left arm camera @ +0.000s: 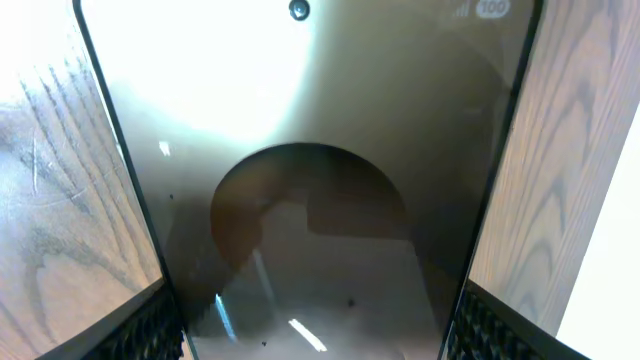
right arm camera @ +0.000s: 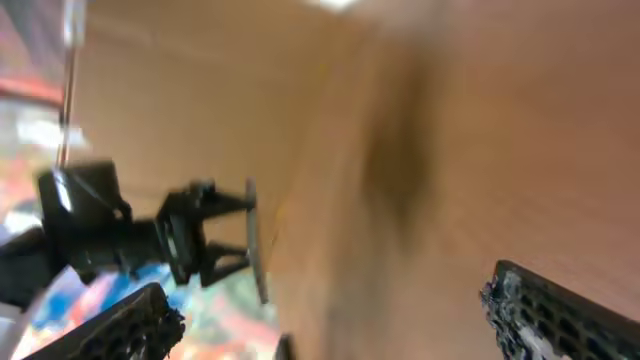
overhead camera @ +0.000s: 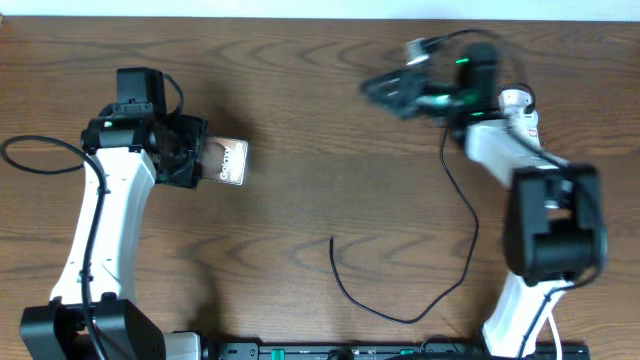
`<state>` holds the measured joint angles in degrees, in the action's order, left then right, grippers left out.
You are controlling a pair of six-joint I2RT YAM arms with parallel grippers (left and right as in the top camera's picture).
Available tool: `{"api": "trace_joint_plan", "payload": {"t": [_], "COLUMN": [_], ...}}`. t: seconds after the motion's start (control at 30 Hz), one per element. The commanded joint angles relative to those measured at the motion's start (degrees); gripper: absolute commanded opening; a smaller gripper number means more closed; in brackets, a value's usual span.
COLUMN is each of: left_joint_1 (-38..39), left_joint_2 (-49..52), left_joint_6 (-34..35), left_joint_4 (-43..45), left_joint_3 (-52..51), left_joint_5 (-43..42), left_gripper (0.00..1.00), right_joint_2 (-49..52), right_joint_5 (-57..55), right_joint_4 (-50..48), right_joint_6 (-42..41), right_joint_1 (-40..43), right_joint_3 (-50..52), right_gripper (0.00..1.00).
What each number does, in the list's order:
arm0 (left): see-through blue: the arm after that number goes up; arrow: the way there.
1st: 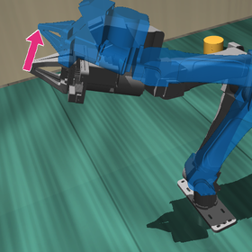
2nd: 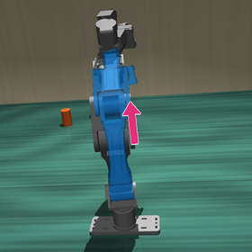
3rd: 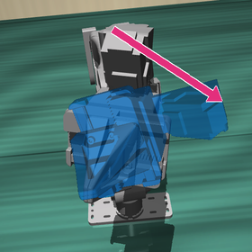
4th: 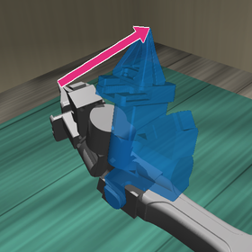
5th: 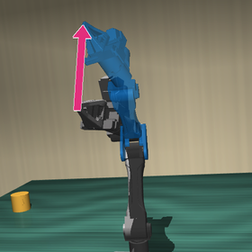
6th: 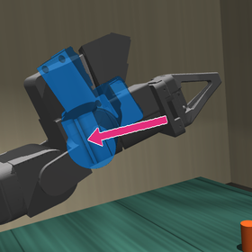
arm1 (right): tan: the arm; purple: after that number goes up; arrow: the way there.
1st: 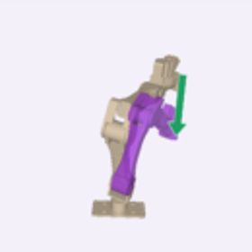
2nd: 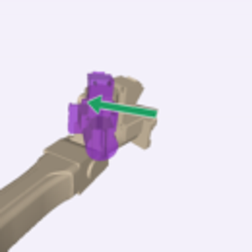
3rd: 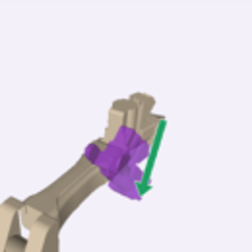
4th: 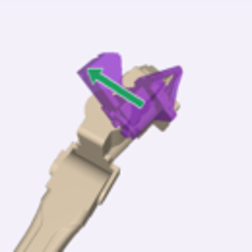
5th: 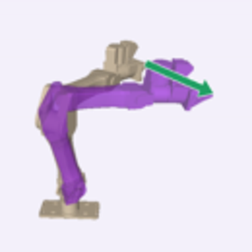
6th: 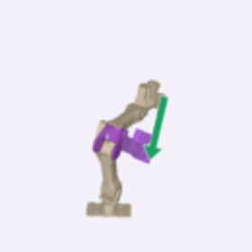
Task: Plug charger to phone and switch on socket
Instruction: 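Move the right gripper to the phone held by the left gripper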
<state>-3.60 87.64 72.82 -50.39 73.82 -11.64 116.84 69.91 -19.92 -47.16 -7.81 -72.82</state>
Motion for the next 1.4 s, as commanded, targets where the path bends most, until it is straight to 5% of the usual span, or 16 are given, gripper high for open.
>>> {"api": "trace_joint_plan", "payload": {"t": [0.0,0.37,0.97,1.37], "left_joint_1": [1.18,1.77,5.86,10.38], "left_joint_2": [-1.16,-1.14,1.09,1.22], "left_joint_6": [6.10,20.65,22.43,26.34], "left_joint_4": [0.11,0.07,-0.48,-0.15], "left_joint_3": [0.26,0.26,0.20,0.20], "left_joint_5": [4.00,5.49,2.14,1.55], "left_gripper": [0.07,0.07,0.07,0.07], "right_joint_2": [1.33,1.51,1.51,1.51], "right_joint_5": [0.44,-3.39,-5.60,-7.04], "right_joint_4": [-0.61,-2.58,-2.62,-2.64], "right_joint_6": [-3.23,-1.42,-0.33,0.11], "right_joint_1": [-7.45,-17.94,-25.79,-26.95], "right_joint_3": [-0.90,-0.90,-0.90,-0.90], "right_gripper": [0.98,0.99,0.99,0.87]}}
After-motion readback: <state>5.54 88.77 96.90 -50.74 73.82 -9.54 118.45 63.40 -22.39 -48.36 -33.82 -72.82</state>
